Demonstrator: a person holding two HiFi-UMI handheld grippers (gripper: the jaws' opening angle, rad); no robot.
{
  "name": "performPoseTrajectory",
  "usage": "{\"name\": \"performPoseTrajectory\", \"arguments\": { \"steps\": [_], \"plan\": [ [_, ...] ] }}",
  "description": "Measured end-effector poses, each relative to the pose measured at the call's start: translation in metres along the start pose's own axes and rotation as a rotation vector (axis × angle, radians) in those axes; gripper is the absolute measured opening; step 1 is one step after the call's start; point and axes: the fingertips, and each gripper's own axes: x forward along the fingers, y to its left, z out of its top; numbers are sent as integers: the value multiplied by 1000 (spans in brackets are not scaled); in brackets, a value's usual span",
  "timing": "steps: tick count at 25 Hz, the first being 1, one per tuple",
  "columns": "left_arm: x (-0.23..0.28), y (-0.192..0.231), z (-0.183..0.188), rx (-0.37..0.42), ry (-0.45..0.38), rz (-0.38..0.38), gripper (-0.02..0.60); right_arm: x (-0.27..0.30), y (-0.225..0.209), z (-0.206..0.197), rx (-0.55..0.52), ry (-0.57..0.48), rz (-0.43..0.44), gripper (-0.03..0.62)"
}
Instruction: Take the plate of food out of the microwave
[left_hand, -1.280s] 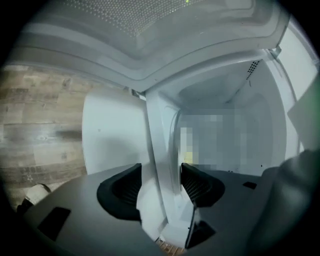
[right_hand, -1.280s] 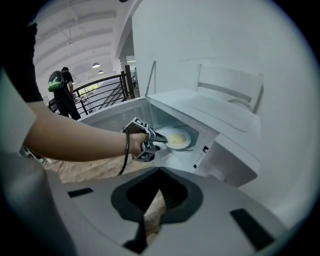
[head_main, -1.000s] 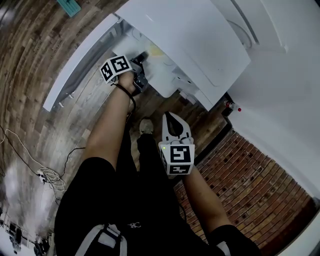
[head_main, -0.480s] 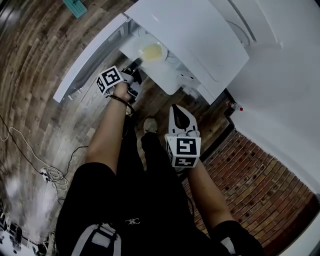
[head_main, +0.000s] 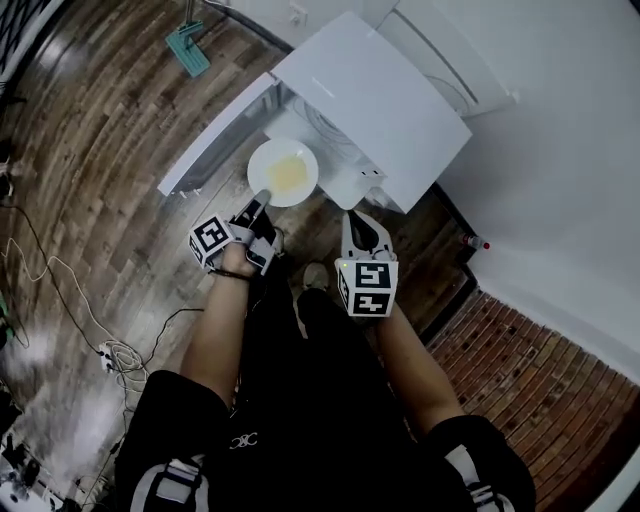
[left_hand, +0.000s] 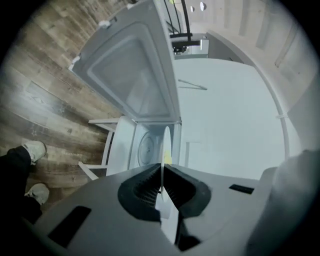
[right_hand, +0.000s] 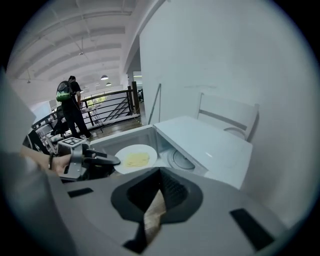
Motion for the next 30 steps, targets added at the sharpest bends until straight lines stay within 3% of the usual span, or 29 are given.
{"name": "performPoseTrajectory", "arguments": {
  "steps": [8,12,20,25,30],
  "plan": [
    [-56,-122,-39,-28,-41,-76,12,-54,-6,60,-15,-108,6,12],
    [-67,-179,-53,-52,-71,-86,12,-89,-20,107,24,-228,-6,12],
    [-69,-275,-71,63,-35,-91,12,-147,-37,190,60,-428,-59,12],
    [-67,-308,-73,134,-25,-62,14,-161,-46,200,95,-447,-106,12],
    [-59,-317,-82,128,11,-76,14,-166,-47,197,114,-450,-125,12]
  ]
}}
